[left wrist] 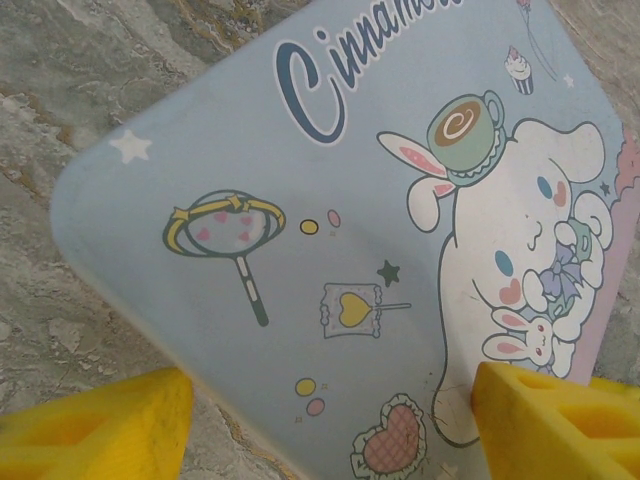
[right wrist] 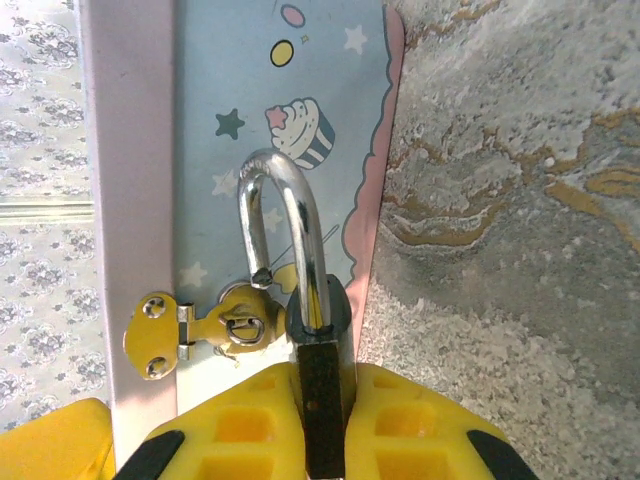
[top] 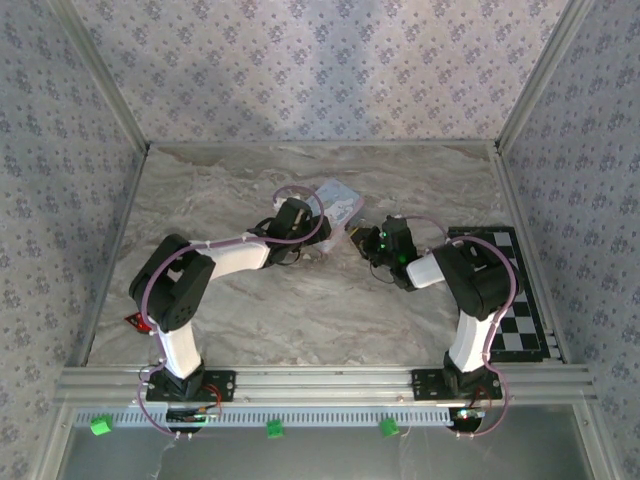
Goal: Unlock a padlock with a key
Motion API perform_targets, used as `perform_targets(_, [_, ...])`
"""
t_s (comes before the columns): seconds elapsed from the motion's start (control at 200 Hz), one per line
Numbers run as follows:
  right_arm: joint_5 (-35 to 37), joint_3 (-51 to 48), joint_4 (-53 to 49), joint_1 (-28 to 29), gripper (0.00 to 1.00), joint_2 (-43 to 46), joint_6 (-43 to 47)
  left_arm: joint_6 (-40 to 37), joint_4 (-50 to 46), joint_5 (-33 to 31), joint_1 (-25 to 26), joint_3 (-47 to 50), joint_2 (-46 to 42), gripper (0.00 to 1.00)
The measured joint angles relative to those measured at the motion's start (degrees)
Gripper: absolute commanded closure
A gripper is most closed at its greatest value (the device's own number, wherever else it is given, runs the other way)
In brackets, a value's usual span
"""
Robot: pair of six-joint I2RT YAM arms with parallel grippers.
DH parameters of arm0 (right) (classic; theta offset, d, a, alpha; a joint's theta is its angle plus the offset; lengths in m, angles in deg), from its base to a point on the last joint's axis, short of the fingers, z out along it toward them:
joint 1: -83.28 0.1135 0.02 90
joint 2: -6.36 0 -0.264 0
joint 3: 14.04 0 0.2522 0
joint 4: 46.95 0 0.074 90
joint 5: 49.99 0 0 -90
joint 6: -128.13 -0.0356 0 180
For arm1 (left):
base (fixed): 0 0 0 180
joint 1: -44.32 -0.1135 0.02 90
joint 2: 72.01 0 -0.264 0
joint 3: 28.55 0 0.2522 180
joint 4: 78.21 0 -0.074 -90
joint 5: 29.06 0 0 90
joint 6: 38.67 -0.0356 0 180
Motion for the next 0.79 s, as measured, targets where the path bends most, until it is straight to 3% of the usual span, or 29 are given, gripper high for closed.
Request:
perform_targets(0.21, [-0.22, -0.83, -4.00, -0.48, 1.00, 4.28, 3.54, -0.63, -0.83, 0.74, -0.46, 0.17, -0.68, 0.25])
perform_targets(0.435, [-0.63, -0.81, -18.34, -1.07, 1.00, 13.90, 14.29, -5.68, -4.09, 4.72, -1.27, 2.16, -4.59, 0.22])
perform_targets(0.795, [-1.70, 2.27, -47.56, -2.51, 1.00, 28.13, 35.17, -17.07, -4.20, 7.02, -5.40, 18.05, -27.85, 0.19])
